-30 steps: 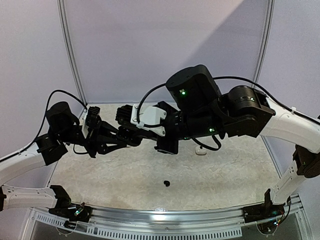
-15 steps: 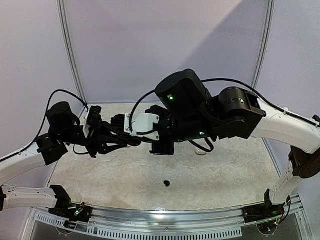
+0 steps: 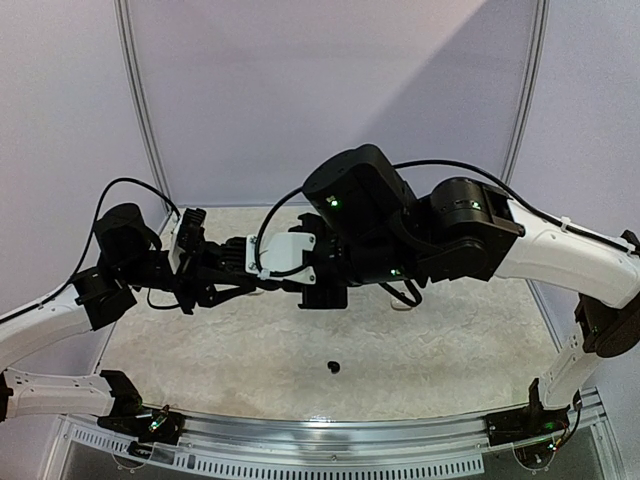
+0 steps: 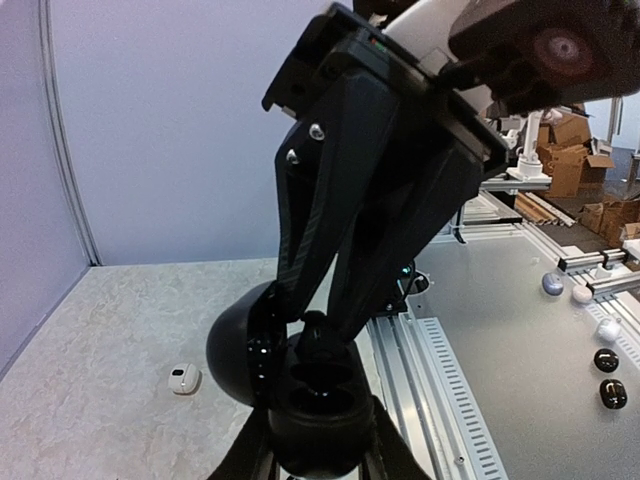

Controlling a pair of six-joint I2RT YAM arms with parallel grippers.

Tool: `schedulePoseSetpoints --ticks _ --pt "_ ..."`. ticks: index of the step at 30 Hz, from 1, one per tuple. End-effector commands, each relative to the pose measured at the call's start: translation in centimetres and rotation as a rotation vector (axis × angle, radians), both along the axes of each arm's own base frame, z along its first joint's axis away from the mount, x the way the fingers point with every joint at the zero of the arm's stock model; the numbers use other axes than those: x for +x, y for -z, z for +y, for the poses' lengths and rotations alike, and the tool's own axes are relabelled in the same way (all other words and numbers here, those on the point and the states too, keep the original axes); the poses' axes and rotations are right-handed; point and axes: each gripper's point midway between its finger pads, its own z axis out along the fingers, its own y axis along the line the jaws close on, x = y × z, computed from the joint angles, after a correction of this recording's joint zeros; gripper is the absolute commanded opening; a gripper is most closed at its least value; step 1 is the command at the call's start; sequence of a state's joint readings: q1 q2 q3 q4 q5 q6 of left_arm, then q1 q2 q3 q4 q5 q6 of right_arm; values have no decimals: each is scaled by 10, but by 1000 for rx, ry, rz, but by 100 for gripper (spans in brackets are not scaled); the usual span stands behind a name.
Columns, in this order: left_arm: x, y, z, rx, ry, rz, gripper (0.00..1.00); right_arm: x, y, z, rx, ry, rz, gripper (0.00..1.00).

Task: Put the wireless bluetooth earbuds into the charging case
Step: Insert the right earbud into the right side groove of the charging case, then pick up the left earbud from the center of the board.

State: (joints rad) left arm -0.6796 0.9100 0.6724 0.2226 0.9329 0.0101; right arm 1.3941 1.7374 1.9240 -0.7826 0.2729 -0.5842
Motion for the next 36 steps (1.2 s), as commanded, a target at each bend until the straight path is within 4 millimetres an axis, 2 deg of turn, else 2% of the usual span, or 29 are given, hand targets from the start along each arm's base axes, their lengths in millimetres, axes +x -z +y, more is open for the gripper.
schedulePoseSetpoints --ticks 1,5,12,21,24,27,29,31,33,36 --pt "-2 -13 2 -39 4 -42 0 1 16 2 -43 16 9 20" --pt "1 -11 3 -33 -15 -34 0 -1 2 0 14 20 22 23" --pt "3 -11 3 -33 -28 -6 0 -10 -37 -3 176 -10 40 26" --pt "7 -9 4 -31 -57 14 0 -17 -70 -16 317 -14 88 23" --pt "13 -8 5 -35 -96 43 0 -7 -86 -25 409 40 125 25" --pt "22 -7 6 -43 -156 75 0 26 -97 -46 521 175 272 26" --pt "30 -7 9 -53 -204 93 0 50 -84 -60 544 285 375 27" --pt "36 -8 11 -63 -240 105 0 73 -57 -74 525 421 478 32" --pt "41 -8 14 -70 -274 120 0 88 -20 -82 470 532 568 38" --pt "50 -6 19 -77 -328 144 0 90 36 -83 346 593 652 42"
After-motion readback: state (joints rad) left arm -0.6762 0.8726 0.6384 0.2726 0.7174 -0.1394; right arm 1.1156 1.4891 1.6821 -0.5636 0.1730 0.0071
